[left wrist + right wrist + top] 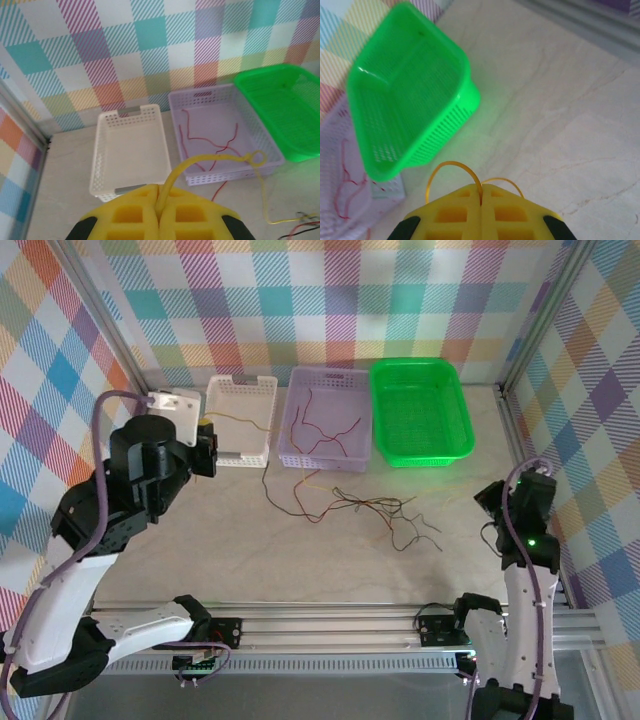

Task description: Untangle the cables

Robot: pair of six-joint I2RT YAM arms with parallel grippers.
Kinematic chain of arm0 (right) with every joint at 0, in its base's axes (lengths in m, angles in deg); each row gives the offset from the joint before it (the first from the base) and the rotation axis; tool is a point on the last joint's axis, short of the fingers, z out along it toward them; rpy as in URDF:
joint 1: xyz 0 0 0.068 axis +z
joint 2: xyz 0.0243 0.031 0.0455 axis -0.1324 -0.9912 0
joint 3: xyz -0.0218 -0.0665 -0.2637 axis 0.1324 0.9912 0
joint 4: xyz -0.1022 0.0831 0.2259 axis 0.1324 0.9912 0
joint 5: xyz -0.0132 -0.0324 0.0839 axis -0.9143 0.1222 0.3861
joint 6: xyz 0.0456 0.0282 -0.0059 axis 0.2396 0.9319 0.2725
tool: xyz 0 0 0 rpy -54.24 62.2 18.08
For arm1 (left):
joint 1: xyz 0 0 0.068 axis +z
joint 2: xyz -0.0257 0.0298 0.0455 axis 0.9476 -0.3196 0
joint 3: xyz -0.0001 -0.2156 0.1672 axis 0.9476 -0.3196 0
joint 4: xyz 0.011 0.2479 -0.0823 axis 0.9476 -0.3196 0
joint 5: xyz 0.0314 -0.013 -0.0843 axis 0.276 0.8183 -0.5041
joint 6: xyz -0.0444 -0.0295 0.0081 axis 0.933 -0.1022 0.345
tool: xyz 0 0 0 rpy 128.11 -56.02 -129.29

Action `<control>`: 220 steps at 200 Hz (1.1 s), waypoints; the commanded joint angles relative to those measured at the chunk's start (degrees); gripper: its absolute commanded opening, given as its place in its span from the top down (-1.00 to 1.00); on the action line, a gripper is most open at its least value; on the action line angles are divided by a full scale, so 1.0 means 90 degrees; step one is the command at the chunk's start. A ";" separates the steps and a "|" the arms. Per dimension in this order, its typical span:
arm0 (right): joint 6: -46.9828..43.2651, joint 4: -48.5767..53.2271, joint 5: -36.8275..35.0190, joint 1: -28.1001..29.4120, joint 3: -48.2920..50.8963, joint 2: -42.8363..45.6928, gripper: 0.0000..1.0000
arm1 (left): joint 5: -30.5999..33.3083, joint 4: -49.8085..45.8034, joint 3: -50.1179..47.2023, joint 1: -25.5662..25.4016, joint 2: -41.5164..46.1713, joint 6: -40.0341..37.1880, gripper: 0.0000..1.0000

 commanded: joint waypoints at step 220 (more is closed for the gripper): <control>-0.0194 0.1866 0.3350 0.1036 -0.7598 -0.3071 1.00 | 0.0055 0.0922 -0.1836 -0.0676 -0.0576 -0.0134 1.00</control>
